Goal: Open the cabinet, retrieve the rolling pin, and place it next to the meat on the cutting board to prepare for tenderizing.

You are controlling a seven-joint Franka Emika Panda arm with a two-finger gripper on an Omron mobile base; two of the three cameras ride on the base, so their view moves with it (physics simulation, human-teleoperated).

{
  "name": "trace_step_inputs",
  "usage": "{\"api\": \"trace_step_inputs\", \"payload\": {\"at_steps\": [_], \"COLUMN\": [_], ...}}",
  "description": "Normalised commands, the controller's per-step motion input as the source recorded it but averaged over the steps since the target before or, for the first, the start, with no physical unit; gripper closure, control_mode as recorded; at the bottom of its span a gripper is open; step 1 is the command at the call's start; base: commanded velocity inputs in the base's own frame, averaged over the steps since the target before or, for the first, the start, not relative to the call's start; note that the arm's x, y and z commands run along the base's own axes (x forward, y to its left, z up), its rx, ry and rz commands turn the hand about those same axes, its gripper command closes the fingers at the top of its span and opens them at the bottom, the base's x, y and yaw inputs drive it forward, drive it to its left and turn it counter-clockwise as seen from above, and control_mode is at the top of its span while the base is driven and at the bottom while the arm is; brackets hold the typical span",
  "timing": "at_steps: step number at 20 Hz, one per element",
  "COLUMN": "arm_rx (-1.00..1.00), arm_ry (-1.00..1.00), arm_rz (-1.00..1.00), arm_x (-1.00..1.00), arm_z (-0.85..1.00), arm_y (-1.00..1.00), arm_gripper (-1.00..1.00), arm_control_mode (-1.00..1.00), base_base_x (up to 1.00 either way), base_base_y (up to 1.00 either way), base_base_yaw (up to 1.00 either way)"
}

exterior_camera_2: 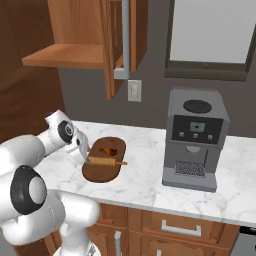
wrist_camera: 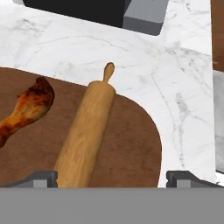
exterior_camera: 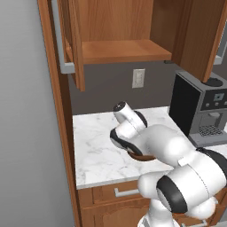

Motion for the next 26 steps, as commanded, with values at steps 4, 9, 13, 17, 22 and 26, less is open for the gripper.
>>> {"api": "trace_step_inputs", "payload": {"at_steps": [4,9,13,17,22,26], "arm_rx": [0.00,0.00,0.01,0.02,0.05,0.08], "arm_ry": [-0.05,-0.03,-0.02,0.00,0.00,0.00], "arm_rz": [0.01,0.02,0.04,0.07,0.09,0.13], "arm_x": [-0.40,-0.34,-0.41,-0.59,-0.70,-0.67], "arm_z": [0.52,0.58,0.56,0.44,0.50,0.55], "arm_y": [0.00,0.00,0.00,-0.06,-0.10,-0.07], "arm_gripper": [-1.00,-1.00,-1.00,-1.00,-1.00,-1.00], "arm_control_mode": [-1.00,-1.00,-1.00,-1.00,-1.00,-1.00], "base_base_x": [0.00,0.00,0.00,0.00,0.00,0.00], "base_base_y": [0.00,0.00,0.00,0.00,0.00,0.00], "base_base_yaw": [0.00,0.00,0.00,0.00,0.00,0.00]}}
